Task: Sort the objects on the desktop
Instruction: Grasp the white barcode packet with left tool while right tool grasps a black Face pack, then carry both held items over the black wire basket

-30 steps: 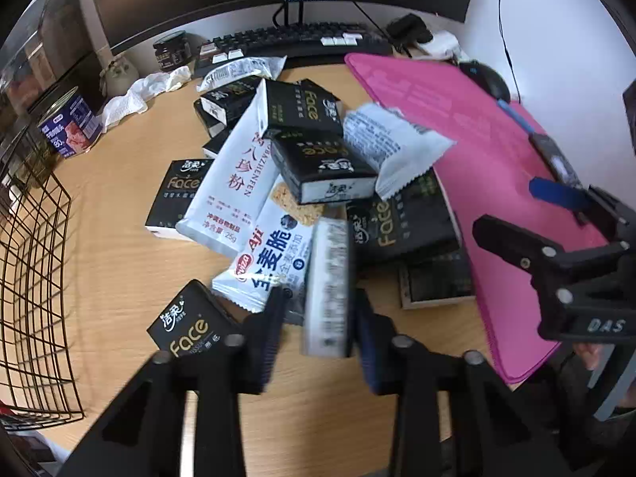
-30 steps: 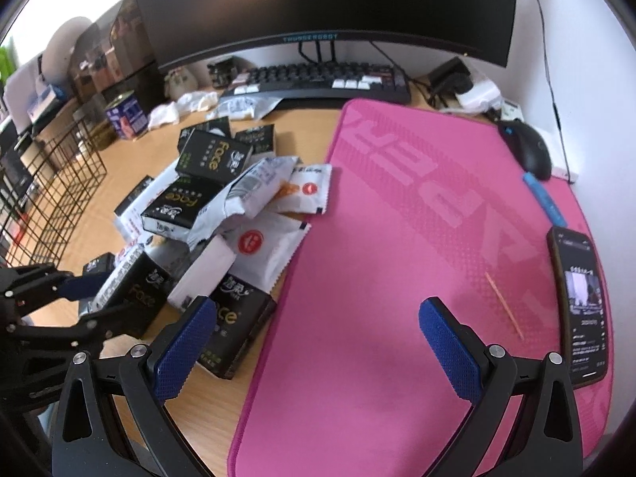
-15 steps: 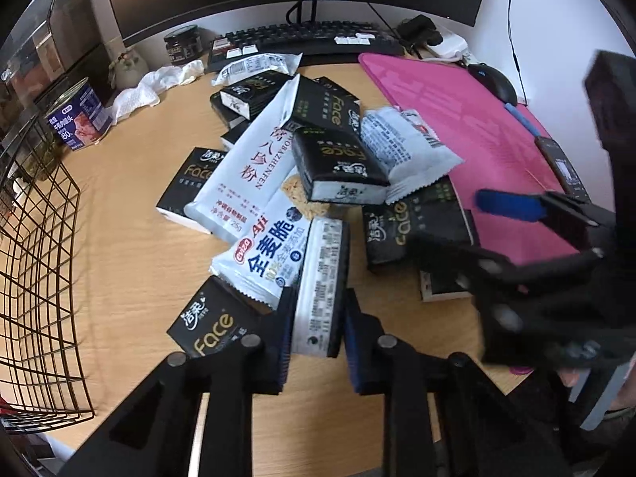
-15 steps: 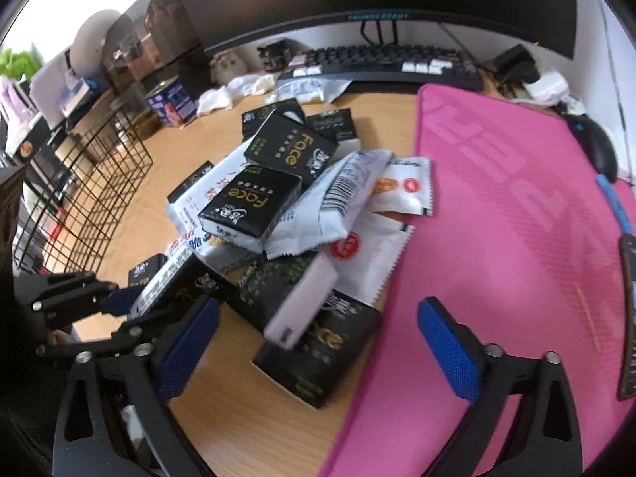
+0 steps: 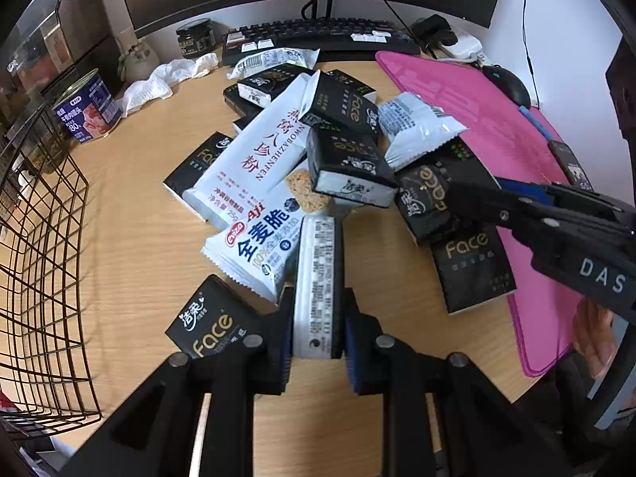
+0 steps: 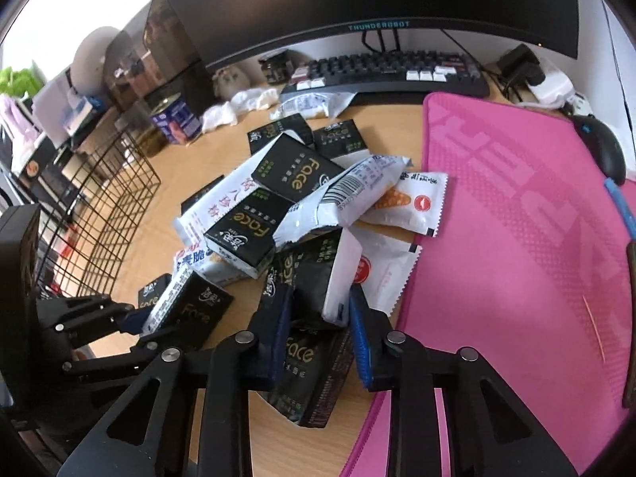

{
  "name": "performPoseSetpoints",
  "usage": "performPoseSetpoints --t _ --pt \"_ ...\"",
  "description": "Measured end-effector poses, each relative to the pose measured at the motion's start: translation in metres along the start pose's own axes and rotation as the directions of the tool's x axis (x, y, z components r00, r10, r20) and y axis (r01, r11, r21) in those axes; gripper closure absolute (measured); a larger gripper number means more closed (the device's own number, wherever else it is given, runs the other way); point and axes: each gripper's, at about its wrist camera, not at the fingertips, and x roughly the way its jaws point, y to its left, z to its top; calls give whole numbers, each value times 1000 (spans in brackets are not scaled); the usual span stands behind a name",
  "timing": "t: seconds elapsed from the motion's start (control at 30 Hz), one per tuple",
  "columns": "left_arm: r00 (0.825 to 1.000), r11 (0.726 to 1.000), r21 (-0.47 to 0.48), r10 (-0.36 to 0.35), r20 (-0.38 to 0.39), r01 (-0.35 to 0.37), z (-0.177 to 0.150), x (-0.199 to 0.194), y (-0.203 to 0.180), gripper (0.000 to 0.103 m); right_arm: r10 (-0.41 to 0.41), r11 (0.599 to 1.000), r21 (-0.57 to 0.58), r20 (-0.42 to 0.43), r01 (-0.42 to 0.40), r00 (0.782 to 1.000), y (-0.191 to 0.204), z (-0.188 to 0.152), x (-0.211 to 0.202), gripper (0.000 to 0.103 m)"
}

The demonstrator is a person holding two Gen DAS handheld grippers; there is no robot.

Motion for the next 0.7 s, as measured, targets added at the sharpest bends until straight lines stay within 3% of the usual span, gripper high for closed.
performPoseSetpoints --t 0.2,0.7 --pt "999 1000 -2 15 33 -15 2 -14 0 81 -16 1000 -24 27 16 1000 4 -1 -16 85" --pt "994 999 -28 46 95 -44 5 -38 8 83 -20 999 -47 103 25 995 15 1 -55 86"
